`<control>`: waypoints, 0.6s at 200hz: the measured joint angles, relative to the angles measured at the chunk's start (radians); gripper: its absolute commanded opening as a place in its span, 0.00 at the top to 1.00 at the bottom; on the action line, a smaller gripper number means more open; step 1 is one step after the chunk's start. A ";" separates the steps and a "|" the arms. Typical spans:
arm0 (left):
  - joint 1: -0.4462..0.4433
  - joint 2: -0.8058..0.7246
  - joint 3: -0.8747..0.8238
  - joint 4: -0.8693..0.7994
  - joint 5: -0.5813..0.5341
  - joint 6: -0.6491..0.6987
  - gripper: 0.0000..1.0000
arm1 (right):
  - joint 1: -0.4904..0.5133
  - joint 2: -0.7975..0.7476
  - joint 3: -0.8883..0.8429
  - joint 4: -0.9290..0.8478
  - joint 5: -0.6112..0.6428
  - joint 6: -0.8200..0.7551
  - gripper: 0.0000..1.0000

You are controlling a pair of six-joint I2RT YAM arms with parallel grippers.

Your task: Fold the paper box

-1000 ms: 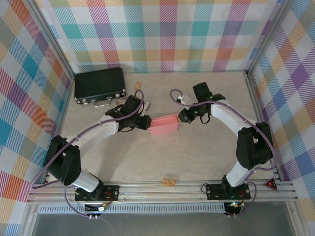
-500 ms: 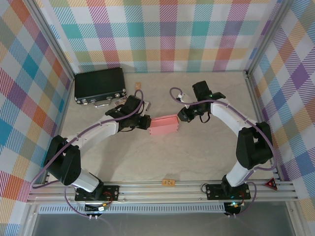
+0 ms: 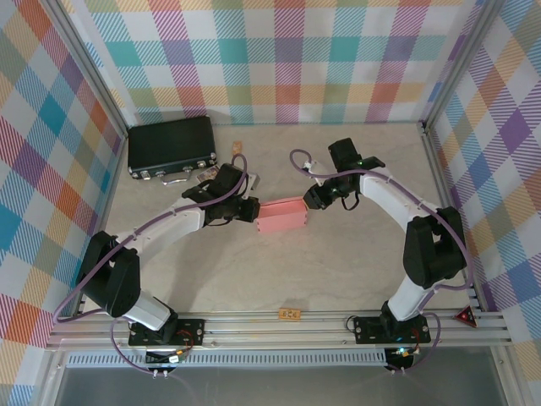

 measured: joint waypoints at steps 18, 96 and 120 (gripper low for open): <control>0.000 0.000 0.000 0.000 0.000 0.000 0.87 | 0.001 0.000 0.000 0.000 0.013 0.000 0.75; 0.000 0.000 0.000 -0.001 0.000 0.000 0.81 | 0.001 -0.001 -0.032 0.001 0.048 0.000 0.75; 0.000 0.000 0.000 -0.001 0.000 0.000 0.76 | 0.001 -0.001 -0.032 0.001 0.052 0.001 0.75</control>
